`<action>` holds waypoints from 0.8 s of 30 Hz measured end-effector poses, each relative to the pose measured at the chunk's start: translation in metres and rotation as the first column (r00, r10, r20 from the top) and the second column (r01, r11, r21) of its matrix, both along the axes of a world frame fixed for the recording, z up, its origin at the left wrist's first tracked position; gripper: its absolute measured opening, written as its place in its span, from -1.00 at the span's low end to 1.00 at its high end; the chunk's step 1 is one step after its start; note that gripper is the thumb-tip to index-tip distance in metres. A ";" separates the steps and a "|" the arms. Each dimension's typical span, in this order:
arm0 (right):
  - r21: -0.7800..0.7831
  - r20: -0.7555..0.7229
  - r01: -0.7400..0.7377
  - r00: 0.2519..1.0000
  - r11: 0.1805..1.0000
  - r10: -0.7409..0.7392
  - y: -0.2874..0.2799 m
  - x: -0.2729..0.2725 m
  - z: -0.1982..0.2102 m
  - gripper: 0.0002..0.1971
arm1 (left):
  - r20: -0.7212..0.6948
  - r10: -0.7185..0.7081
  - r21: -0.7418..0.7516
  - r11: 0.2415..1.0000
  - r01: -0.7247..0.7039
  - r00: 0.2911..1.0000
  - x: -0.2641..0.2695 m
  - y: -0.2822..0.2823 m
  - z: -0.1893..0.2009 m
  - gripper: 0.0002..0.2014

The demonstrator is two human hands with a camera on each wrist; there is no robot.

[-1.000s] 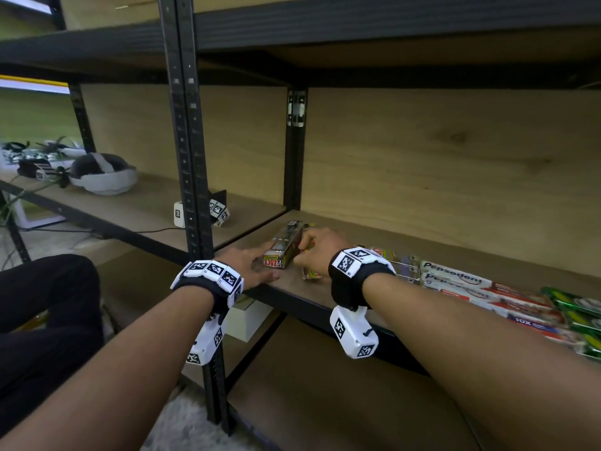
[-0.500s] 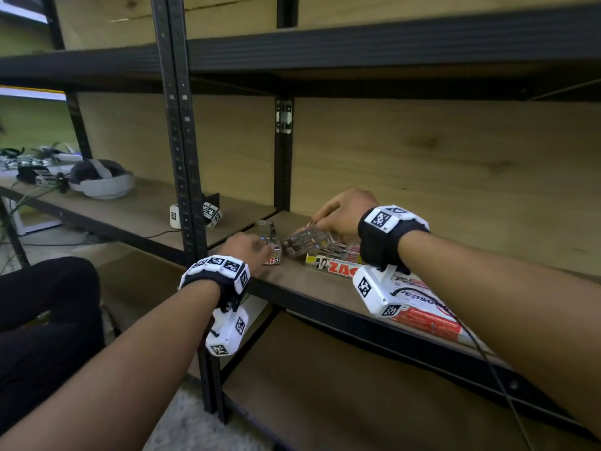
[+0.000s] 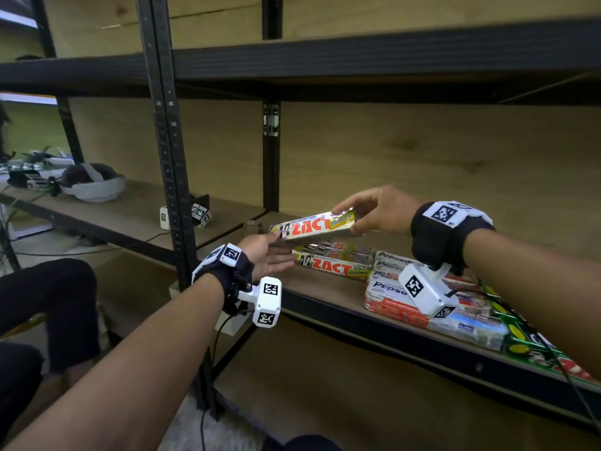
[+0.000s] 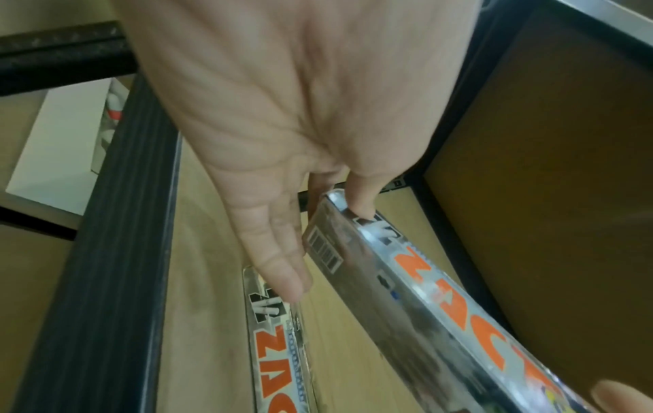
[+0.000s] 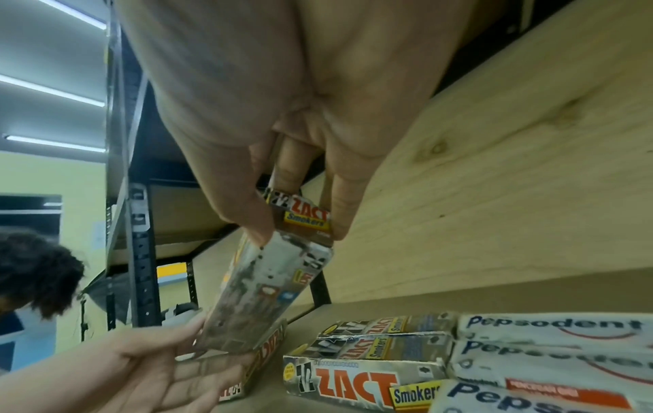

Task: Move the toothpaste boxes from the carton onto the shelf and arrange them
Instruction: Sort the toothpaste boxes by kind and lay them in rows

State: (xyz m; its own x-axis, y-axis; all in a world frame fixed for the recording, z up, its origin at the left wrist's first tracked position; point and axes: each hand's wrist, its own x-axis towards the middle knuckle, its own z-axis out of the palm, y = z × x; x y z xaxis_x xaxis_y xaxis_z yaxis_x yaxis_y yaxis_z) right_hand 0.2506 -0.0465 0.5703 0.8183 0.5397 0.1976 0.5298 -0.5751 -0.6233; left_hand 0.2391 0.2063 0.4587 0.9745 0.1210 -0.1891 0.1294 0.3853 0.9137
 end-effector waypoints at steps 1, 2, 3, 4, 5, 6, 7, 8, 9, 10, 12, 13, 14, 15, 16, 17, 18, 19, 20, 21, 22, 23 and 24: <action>-0.015 -0.014 0.021 1.000 1.000 -0.021 -0.003 0.002 -0.002 -0.49 | 0.018 -0.009 0.021 1.000 0.008 1.000 -0.001 0.000 0.000 -0.64; -0.055 -0.026 0.048 0.998 0.997 -0.050 -0.006 0.003 -0.003 -0.41 | 0.039 -0.014 0.034 0.999 0.013 0.999 -0.002 0.001 0.000 -0.65; -0.104 -0.045 0.069 0.996 0.992 -0.074 -0.008 0.005 -0.005 -0.35 | 0.057 -0.023 0.052 0.998 0.020 0.998 -0.003 0.002 0.001 -0.65; -0.144 -0.069 0.079 0.994 0.986 -0.090 -0.010 0.006 -0.008 -0.30 | 0.081 -0.031 0.080 0.996 0.025 0.996 -0.004 0.004 0.002 -0.65; -0.175 -0.089 0.080 0.991 0.981 -0.097 -0.012 0.007 -0.012 -0.27 | 0.106 -0.038 0.119 0.993 0.026 0.994 -0.005 0.005 0.002 -0.65; -0.205 -0.096 0.077 0.991 0.976 -0.098 -0.014 0.008 -0.016 -0.27 | 0.134 -0.048 0.161 0.987 0.026 0.990 -0.005 0.007 0.002 -0.64; -0.239 -0.089 0.072 0.991 0.968 -0.096 -0.015 0.009 -0.020 -0.28 | 0.160 -0.056 0.198 0.980 0.024 0.986 -0.005 0.009 0.002 -0.62; -0.272 -0.073 0.067 0.993 0.960 -0.090 -0.014 0.008 -0.024 -0.30 | 0.177 -0.061 0.233 0.972 0.018 0.982 -0.003 0.012 0.000 -0.60; -0.291 -0.061 0.064 0.995 0.955 -0.085 -0.014 0.008 -0.027 -0.33 | 0.188 -0.066 0.275 0.961 0.013 0.980 -0.002 0.014 -0.002 -0.57; -0.289 -0.058 0.065 0.995 0.955 -0.086 -0.012 0.009 -0.030 -0.35 | 0.193 -0.072 0.328 0.945 0.005 0.979 -0.002 0.017 -0.003 -0.57; -0.280 -0.060 0.072 0.994 0.957 -0.092 -0.008 0.011 -0.035 -0.40 | 0.211 -0.078 0.434 0.901 -0.022 0.974 -0.001 0.020 -0.010 -0.61; -0.300 -0.045 0.082 0.994 0.950 -0.100 -0.005 0.012 -0.039 -0.42 | 0.231 -0.088 0.483 0.875 -0.036 0.969 -0.001 0.020 -0.014 -0.63; -0.331 -0.017 0.093 0.994 0.939 -0.105 -0.003 0.013 -0.043 -0.43 | 0.247 -0.096 0.528 0.848 -0.051 0.964 -0.001 0.022 -0.020 -0.62; -0.363 0.010 0.105 0.994 0.926 -0.109 -0.001 0.015 -0.048 -0.44 | 0.264 -0.112 0.565 0.823 -0.060 0.958 0.000 0.021 -0.025 -0.59; -0.385 0.032 0.115 0.993 0.916 -0.112 0.001 0.016 -0.052 -0.45 | 0.266 -0.121 0.604 0.794 -0.067 0.956 0.001 0.021 -0.031 -0.52; -0.401 0.043 0.125 0.992 0.908 -0.118 0.002 0.017 -0.057 -0.46 | 0.265 -0.129 0.644 0.761 -0.076 0.956 0.002 0.020 -0.037 -0.46; -0.407 0.044 0.130 0.991 0.904 -0.123 0.003 0.019 -0.061 -0.45 | 0.257 -0.127 0.680 0.728 -0.086 0.958 0.002 0.019 -0.039 -0.42; -0.408 0.035 0.129 0.991 0.904 -0.126 0.004 0.021 -0.064 -0.45 | 0.254 -0.117 0.708 0.699 -0.102 0.960 0.002 0.018 -0.041 -0.41; -0.407 0.030 0.126 0.992 0.905 -0.125 0.005 0.021 -0.067 -0.44 | 0.245 -0.112 0.729 0.677 -0.107 0.963 0.003 0.017 -0.042 -0.42; -0.414 0.028 0.121 0.992 0.902 -0.120 0.005 0.021 -0.069 -0.44 | 0.246 -0.117 0.743 0.660 -0.110 0.962 0.005 0.018 -0.043 -0.43; -0.428 0.032 0.115 0.993 0.896 -0.112 0.006 0.020 -0.070 -0.44 | 0.231 -0.127 0.759 0.643 -0.097 0.965 0.006 0.018 -0.043 -0.44; -0.447 0.032 0.110 0.994 0.888 -0.107 0.007 0.021 -0.072 -0.44 | 0.213 -0.139 0.781 0.619 -0.083 0.967 0.008 0.019 -0.042 -0.46; -0.464 0.029 0.107 0.994 0.879 -0.106 0.007 0.020 -0.074 -0.44 | 0.182 -0.145 0.810 0.583 -0.065 0.973 0.009 0.020 -0.042 -0.49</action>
State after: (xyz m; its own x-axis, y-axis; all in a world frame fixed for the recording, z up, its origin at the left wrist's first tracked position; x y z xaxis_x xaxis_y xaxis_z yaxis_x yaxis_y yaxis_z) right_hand 0.2704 -0.0391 0.4964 0.8760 0.4795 -0.0518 0.4501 -0.8514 -0.2693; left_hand 0.2483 0.2261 0.4170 0.9821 0.0806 0.1702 -0.1035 -0.5242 0.8453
